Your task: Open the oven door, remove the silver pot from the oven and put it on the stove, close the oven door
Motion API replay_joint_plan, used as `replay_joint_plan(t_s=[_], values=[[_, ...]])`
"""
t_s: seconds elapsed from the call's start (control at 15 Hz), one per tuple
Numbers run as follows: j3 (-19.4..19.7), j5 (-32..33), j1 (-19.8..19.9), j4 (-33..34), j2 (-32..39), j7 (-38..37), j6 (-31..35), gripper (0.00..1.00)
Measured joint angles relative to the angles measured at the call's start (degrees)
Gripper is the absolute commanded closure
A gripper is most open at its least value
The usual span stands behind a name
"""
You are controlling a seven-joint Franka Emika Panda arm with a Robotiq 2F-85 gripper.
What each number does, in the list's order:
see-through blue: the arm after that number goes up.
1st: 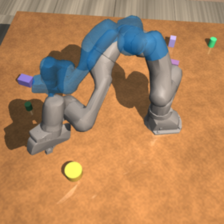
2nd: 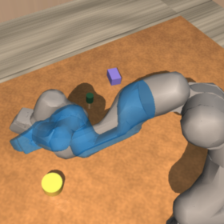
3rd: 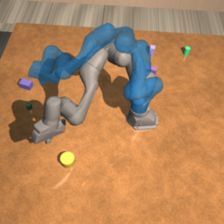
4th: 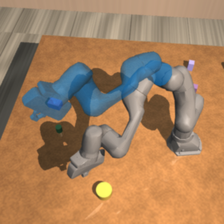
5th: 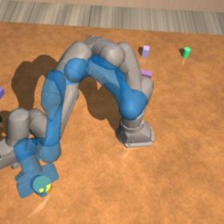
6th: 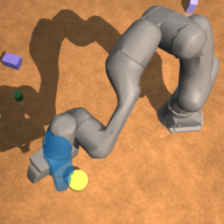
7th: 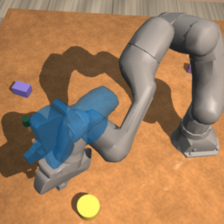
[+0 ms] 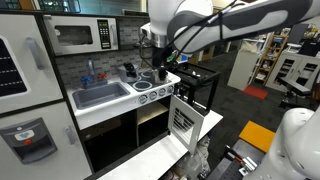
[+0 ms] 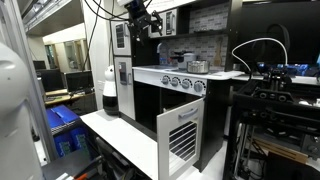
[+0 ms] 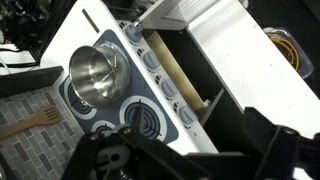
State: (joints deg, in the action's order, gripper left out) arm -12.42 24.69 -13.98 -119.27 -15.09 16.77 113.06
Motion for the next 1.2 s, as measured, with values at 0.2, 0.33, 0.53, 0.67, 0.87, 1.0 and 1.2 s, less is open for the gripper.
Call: replay_joint_plan(t_s=[0.2,0.33,0.53,0.67,0.87,1.0,1.2], values=[[-0.1,-0.1,-0.3,-9.0,-7.4,-0.3,0.0,0.00],[0.2,-0.1,-0.2,-14.5,-11.3,-1.2,-0.1,0.00],[0.3,2.8,0.4,-22.3,-15.0,-6.6,0.0,0.00],[0.1,6.4,1.1,-26.7,-16.2,-12.3,0.1,0.00],[0.0,10.5,2.7,-31.5,-16.5,-20.9,0.3,0.00],[0.3,12.6,4.5,-33.8,-16.3,-25.9,1.0,0.00],[2.4,15.6,7.9,-35.8,-15.7,-31.1,3.4,0.00]])
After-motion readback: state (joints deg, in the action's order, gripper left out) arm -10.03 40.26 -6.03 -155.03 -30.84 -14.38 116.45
